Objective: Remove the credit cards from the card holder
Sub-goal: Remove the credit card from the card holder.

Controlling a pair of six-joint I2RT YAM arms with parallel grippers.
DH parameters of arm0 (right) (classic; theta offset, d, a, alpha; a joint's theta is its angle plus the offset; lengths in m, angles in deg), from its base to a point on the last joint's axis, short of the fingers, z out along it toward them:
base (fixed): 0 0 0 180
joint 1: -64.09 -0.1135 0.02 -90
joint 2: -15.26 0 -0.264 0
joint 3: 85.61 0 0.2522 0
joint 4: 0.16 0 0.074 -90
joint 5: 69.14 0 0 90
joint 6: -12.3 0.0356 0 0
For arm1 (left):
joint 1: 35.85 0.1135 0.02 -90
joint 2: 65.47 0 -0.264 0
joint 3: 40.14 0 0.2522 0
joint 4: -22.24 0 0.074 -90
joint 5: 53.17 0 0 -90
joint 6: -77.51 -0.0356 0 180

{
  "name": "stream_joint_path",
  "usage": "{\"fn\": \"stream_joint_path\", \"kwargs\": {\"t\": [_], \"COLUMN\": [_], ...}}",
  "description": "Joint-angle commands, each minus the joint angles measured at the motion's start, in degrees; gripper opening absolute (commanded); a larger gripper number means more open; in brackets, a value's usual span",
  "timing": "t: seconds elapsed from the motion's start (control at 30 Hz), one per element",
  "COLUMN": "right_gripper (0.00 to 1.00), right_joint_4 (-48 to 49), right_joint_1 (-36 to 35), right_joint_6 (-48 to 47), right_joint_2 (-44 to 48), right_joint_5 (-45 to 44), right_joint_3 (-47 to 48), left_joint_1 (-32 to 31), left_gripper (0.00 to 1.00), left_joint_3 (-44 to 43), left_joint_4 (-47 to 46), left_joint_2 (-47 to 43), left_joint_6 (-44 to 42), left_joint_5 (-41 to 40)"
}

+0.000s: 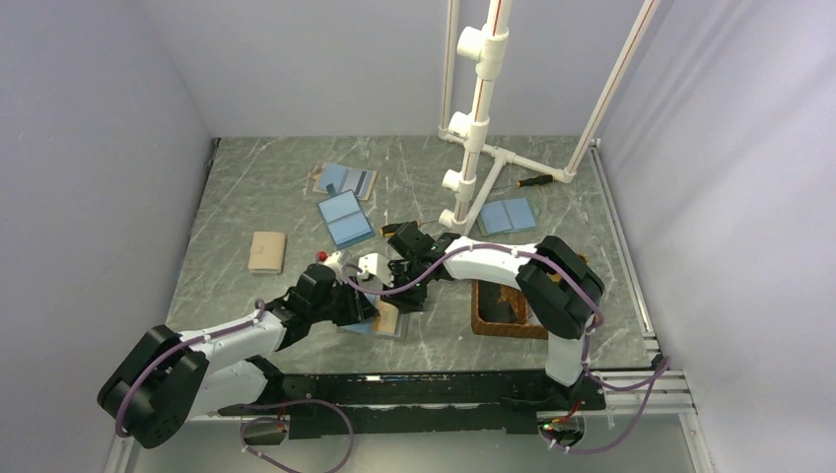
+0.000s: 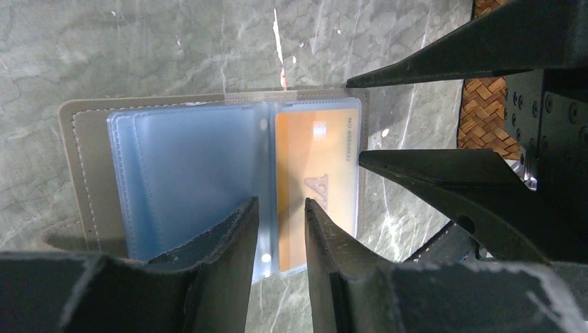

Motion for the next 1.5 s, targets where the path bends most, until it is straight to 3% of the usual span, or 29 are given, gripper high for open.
{"fn": "stream_joint_path", "kwargs": {"t": [0.0,0.23,0.53,0.57,0.6,0.8,1.0,1.47], "right_gripper": [0.50,0.50,0.53,0.53,0.54,0.55,0.54,0.36], "right_joint_4": [2.76,3.08,3.53,3.52,3.52,3.94,5.69,10.95], "right_joint_1": [-0.59,-0.55,-0.52,4.42,0.17,-0.27,0.23,2.21], "right_joint_6": [1.99,3.89,5.03,5.10,5.27,6.87,10.08,19.53], "right_joint_2": [0.39,1.83,3.33,3.36,3.44,3.40,2.92,2.32], "right_joint_5": [-0.95,1.29,2.45,2.62,2.80,4.16,5.09,8.42], "right_joint_3": [1.46,1.64,1.64,1.64,1.64,1.81,1.67,1.05], "left_joint_1": [0.13,0.08,0.15,0.10,0.13,0.08,0.07,0.09], "left_gripper": [0.37,0.41,0.65,0.67,0.69,0.79,0.80,0.79], "left_joint_3": [0.87,1.41,1.77,1.83,1.87,2.00,2.06,1.58], "left_joint_4": [-1.27,-1.45,-1.75,-1.80,-1.84,-3.09,-4.44,-4.56], "left_joint_2": [0.45,-0.09,-0.78,-0.83,-0.79,-0.09,0.97,2.56], "left_joint_6": [0.53,1.02,0.19,0.11,0.10,-0.03,0.00,-0.24], "left_joint_5": [1.26,1.99,3.99,4.18,4.43,6.03,7.06,7.03]}}
